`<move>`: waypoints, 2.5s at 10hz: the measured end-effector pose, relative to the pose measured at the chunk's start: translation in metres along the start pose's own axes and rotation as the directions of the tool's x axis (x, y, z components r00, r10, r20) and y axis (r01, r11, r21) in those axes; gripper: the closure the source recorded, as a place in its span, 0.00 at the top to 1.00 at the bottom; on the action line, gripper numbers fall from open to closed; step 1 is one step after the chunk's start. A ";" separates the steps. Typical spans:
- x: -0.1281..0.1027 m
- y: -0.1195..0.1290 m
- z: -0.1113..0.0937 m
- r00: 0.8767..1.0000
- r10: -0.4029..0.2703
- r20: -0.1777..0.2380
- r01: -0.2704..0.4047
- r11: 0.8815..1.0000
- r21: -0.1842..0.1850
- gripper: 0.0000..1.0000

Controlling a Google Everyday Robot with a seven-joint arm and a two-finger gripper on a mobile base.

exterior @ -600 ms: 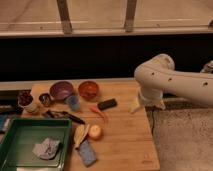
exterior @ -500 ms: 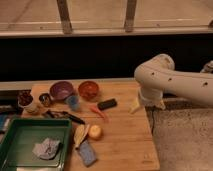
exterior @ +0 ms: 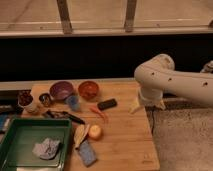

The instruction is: Place towel in table surface

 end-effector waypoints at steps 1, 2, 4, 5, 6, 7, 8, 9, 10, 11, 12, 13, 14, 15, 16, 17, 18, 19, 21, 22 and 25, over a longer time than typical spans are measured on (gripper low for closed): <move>0.000 0.000 0.000 1.000 0.000 0.000 0.000 1.000 0.000 0.80; 0.000 0.000 0.000 1.000 0.000 0.000 0.000 1.000 0.000 0.80; 0.000 0.000 0.000 1.000 0.000 0.000 0.000 1.000 0.000 0.80; 0.000 0.000 0.000 1.000 0.000 0.000 0.000 1.000 0.000 0.80; 0.000 0.000 0.000 1.000 0.000 0.000 0.000 1.000 0.000 0.80; 0.000 0.000 0.000 1.000 0.000 0.000 0.000 1.000 0.000 0.80; 0.000 0.000 0.000 1.000 0.000 0.000 0.000 1.000 0.000 0.80; 0.000 0.000 0.000 1.000 0.000 0.000 0.000 1.000 0.000 0.80; 0.000 0.000 0.000 1.000 0.000 0.000 0.000 1.000 0.000 0.80; 0.000 0.000 0.000 1.000 0.000 0.000 0.000 1.000 0.000 0.80; 0.000 0.000 0.000 1.000 -0.001 0.001 0.001 1.000 0.001 0.80; 0.000 0.000 -0.001 1.000 -0.005 0.003 0.005 1.000 0.003 0.80; 0.002 0.004 -0.004 0.999 -0.031 0.014 0.031 1.000 0.006 0.80; 0.001 0.015 -0.007 0.998 -0.061 0.025 0.061 0.998 0.004 0.80; -0.001 0.028 -0.010 0.995 -0.092 0.039 0.092 0.996 0.001 0.80; -0.003 0.051 -0.015 0.989 -0.136 0.061 0.136 0.991 -0.001 0.80; -0.007 0.081 -0.022 0.979 -0.186 0.088 0.187 0.982 -0.008 0.80; -0.010 0.108 -0.028 0.968 -0.224 0.110 0.227 0.974 -0.014 0.80; -0.013 0.168 -0.037 0.947 -0.283 0.150 0.288 0.957 -0.017 0.80; -0.012 0.201 -0.039 0.935 -0.314 0.162 0.322 0.946 -0.024 0.80; -0.010 0.225 -0.040 0.925 -0.340 0.169 0.349 0.937 -0.026 0.80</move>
